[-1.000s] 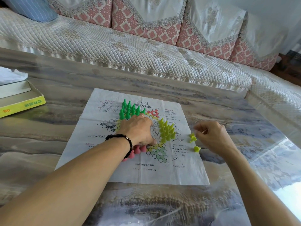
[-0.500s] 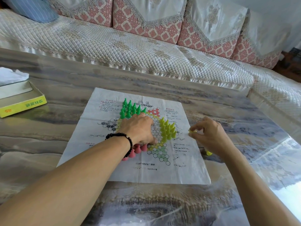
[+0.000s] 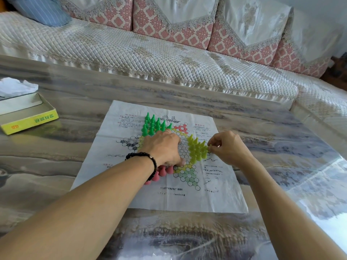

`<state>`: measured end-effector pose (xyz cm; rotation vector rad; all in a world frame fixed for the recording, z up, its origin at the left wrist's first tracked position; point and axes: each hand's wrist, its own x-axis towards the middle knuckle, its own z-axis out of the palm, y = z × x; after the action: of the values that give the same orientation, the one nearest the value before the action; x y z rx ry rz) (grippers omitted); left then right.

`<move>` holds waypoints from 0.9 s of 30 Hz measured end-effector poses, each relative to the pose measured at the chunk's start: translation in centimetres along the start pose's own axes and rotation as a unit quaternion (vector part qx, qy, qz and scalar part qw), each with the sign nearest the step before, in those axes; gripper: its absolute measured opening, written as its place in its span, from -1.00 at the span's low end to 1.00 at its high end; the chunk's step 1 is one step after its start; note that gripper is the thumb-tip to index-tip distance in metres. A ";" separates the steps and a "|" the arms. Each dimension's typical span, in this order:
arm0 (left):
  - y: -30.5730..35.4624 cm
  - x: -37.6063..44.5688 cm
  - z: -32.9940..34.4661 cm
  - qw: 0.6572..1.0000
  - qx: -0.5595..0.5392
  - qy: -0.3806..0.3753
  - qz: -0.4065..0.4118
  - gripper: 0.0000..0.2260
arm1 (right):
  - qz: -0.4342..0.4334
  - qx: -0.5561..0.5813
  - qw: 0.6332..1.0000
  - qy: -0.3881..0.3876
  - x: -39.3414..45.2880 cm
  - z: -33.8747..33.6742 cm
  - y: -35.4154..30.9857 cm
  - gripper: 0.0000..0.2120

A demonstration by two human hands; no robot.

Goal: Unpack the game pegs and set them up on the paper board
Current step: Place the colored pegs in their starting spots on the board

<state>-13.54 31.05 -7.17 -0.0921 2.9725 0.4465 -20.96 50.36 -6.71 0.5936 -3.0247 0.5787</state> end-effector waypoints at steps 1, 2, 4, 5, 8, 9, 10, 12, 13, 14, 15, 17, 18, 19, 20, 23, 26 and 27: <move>0.0 0.0 0.0 1.000 0.001 0.000 0.000 -0.41 | -0.002 -0.006 1.000 -0.004 0.1 0.0 -0.1 -0.95; 0.0 0.0 0.0 1.000 0.003 -0.001 0.000 -0.40 | -0.003 -0.009 1.000 -0.005 0.1 0.1 -0.1 -0.95; 0.0 0.0 0.0 1.000 0.003 -0.003 0.000 -0.37 | -0.003 -0.013 1.000 -0.006 0.1 0.1 -0.2 -0.93; 0.0 0.0 0.0 1.000 0.001 -0.004 0.001 -0.36 | -0.003 -0.014 1.000 -0.006 0.0 0.1 -0.2 -0.91; -0.1 0.0 0.1 1.000 0.002 -0.003 0.002 -0.35 | 0.001 -0.012 1.000 0.018 -0.3 -0.3 0.0 -0.79; -0.1 0.0 0.1 1.000 0.003 -0.003 0.002 -0.35 | 0.004 -0.016 0.999 0.035 -0.4 -0.5 0.2 -0.75; -0.1 0.0 0.1 1.000 0.004 -0.003 0.002 -0.35 | 0.009 -0.027 0.998 0.050 -0.5 -0.7 0.5 -0.73; 0.0 0.0 0.1 1.000 0.002 -0.003 0.004 -0.35 | 0.023 -0.068 0.996 0.055 -0.7 -1.1 1.0 -0.75; 0.0 0.0 0.1 1.000 0.000 -0.002 0.004 -0.36 | 0.027 -0.088 0.995 0.043 -0.8 -1.2 1.2 -0.78; -0.1 0.0 0.1 1.000 -0.001 -0.002 0.005 -0.37 | 0.026 -0.098 0.994 0.025 -1.0 -1.1 1.4 -0.82; -0.1 0.0 0.1 1.000 0.000 -0.002 0.005 -0.37 | 0.023 -0.101 0.995 0.010 -1.2 -0.9 1.4 -0.83; -0.1 0.0 0.1 1.000 0.003 -0.001 0.006 -0.37 | 0.020 -0.094 0.995 -0.003 -1.6 -0.7 1.5 -0.79; -0.1 0.0 0.1 1.000 0.004 0.000 0.006 -0.36 | 0.019 -0.088 0.996 -0.001 -1.7 -0.7 1.6 -0.78; -0.1 0.0 0.1 1.000 0.003 0.000 0.006 -0.35 | 0.017 -0.084 0.996 0.002 -1.8 -0.7 1.7 -0.76; -0.1 0.0 0.1 1.000 0.003 0.000 0.006 -0.35 | 0.016 -0.081 0.997 0.001 -1.8 -0.8 1.8 -0.75; 0.0 0.0 0.0 1.000 0.001 -0.002 0.006 -0.36 | 0.011 -0.075 0.997 0.001 -2.0 -1.0 2.1 -0.72; -0.1 -0.1 0.0 1.000 -0.003 -0.001 0.007 -0.34 | 0.005 -0.053 0.999 0.011 -2.3 -1.3 2.2 -0.74; -0.1 -0.1 0.0 1.000 -0.003 0.000 0.007 -0.33 | 0.008 -0.042 0.999 0.013 -2.5 -1.3 2.1 -0.75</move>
<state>-13.41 30.96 -7.23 -0.0719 2.9730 0.4574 -19.52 53.56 -6.48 0.5555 -3.0147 0.4540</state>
